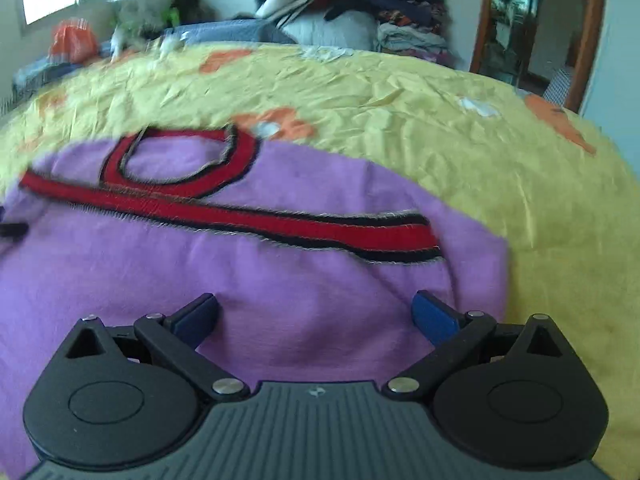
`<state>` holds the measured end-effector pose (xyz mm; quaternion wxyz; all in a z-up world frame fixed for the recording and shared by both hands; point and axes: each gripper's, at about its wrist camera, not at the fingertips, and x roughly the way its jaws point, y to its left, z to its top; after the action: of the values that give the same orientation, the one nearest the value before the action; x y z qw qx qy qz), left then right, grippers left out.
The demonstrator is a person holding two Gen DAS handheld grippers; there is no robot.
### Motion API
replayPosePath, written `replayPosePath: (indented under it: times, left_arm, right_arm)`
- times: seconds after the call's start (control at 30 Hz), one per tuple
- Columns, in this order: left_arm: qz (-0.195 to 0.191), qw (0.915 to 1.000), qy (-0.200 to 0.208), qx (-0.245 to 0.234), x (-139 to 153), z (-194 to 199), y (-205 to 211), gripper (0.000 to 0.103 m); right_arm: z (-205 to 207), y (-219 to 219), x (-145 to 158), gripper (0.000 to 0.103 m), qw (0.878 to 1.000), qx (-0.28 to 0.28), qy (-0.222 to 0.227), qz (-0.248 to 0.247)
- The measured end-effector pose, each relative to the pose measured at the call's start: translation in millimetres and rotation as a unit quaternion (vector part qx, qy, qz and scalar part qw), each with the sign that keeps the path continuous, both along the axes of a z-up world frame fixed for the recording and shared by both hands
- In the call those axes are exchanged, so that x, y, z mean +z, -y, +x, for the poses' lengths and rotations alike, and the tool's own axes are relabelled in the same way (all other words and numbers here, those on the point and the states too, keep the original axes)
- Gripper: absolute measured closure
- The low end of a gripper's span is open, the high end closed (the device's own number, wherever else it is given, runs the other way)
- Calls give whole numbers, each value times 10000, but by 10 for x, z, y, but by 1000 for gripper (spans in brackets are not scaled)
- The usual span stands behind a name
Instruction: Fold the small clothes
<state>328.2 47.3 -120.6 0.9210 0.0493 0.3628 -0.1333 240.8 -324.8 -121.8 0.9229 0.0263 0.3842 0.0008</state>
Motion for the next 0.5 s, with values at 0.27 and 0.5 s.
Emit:
replayPosePath:
  times: [0.27,0.5]
  left_arm:
    - [-31,9993,-18,359,-5,83,-67,0]
    - [-21,9993,-7,380,-3,73,-58,0]
  right_arm:
    - [-143,-93,60,0,9992,-298,229,97]
    - [-22,-530,130,0,9992,-12,390,62]
